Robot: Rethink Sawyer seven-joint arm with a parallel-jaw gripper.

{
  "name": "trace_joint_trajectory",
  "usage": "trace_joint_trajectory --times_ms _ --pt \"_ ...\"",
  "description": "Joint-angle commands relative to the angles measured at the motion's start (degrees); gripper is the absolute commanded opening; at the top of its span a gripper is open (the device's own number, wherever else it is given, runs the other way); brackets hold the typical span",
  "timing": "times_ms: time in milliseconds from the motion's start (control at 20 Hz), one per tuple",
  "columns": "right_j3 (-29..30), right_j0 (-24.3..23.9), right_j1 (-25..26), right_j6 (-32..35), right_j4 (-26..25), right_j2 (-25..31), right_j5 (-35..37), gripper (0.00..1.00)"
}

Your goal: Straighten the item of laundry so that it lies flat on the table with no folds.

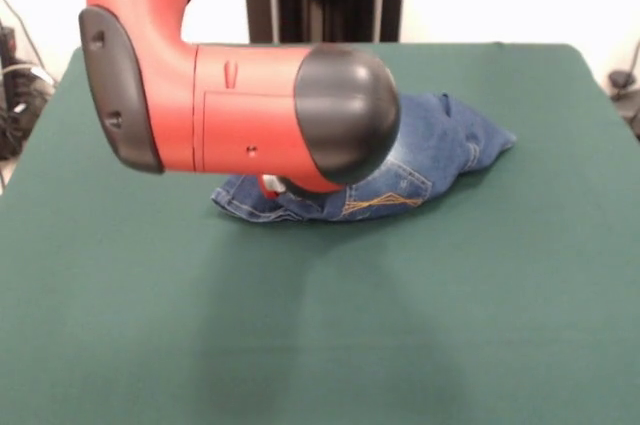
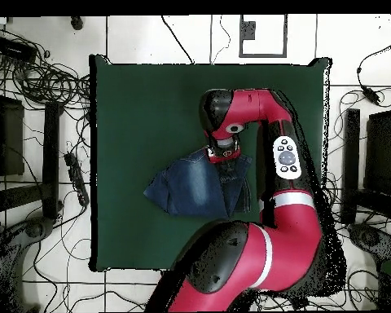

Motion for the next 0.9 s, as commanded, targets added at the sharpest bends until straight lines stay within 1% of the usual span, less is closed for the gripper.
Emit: trace_joint_trajectory --times_ms 50,450,550,600,900 --pt "-1.9 2.68 4.88 -1.82 1.4 2.13 -0.15 1.0" --pt "-2.15 3.3 4.9 -1.07 0.84 0.27 3.63 1.0" --pt "-2.66 3.77 5.24 -0.78 0.28 -0.57 5.74 1.0" --pt "-4.15 4.23 6.16 -0.63 -0.05 -0.56 6.83 1.0" --pt "-7.04 5.45 7.8 -1.4 -0.14 -1.35 11.26 1.0"
